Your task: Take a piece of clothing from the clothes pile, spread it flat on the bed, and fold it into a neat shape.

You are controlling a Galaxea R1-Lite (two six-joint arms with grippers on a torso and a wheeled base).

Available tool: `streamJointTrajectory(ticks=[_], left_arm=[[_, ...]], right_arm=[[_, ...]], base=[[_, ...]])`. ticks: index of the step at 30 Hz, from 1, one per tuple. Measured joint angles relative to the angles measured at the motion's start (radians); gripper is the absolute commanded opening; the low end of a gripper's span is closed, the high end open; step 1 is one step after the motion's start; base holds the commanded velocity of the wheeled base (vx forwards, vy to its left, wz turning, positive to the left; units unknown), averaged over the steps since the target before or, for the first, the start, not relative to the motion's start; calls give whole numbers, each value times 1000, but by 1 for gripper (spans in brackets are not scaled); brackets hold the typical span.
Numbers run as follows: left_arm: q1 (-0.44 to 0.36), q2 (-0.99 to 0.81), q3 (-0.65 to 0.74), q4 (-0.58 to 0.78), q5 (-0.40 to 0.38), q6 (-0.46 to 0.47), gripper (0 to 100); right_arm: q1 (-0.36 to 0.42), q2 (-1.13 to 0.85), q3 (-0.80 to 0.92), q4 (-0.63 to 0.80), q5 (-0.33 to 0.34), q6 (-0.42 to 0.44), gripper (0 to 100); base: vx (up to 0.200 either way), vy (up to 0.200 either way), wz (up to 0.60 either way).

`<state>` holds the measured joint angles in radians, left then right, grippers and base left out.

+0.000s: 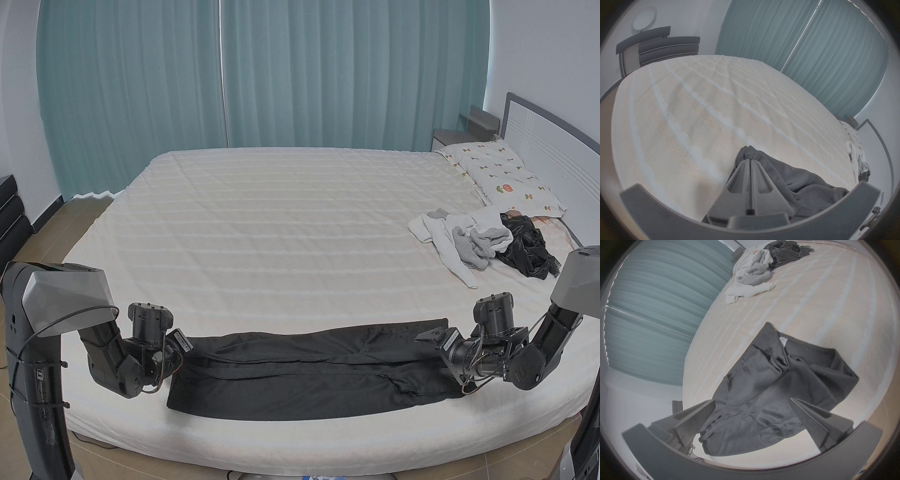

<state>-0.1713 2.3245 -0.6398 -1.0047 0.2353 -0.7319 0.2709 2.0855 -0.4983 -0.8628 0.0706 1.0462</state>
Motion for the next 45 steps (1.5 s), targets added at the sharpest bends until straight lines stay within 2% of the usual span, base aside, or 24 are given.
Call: streamJointTrajectory(ticks=[4, 14, 22, 23, 41, 45], left_arm=[[-2, -9, 2, -2, 5, 0, 0], [-4, -25, 2, -8, 5, 0, 0], [-2, -38, 3, -9, 5, 1, 0], [-2, -40, 4, -9, 5, 2, 0], [-2, -50, 0, -10, 7, 6, 0], [5, -50, -10, -24, 7, 32, 0]], right_arm=[[42, 12, -4, 3, -30, 30, 100], [69, 79, -102, 40, -113, 67, 100], [79, 118, -171, 99, -133, 91, 100], [79, 123, -176, 103, -134, 93, 0], [68, 129, -198, 142, -134, 91, 0], [51, 108, -205, 142, -131, 87, 0]], base=[[0, 0, 0], [0, 0, 0], [0, 0, 0], [0, 0, 0], [0, 0, 0], [0, 0, 0]])
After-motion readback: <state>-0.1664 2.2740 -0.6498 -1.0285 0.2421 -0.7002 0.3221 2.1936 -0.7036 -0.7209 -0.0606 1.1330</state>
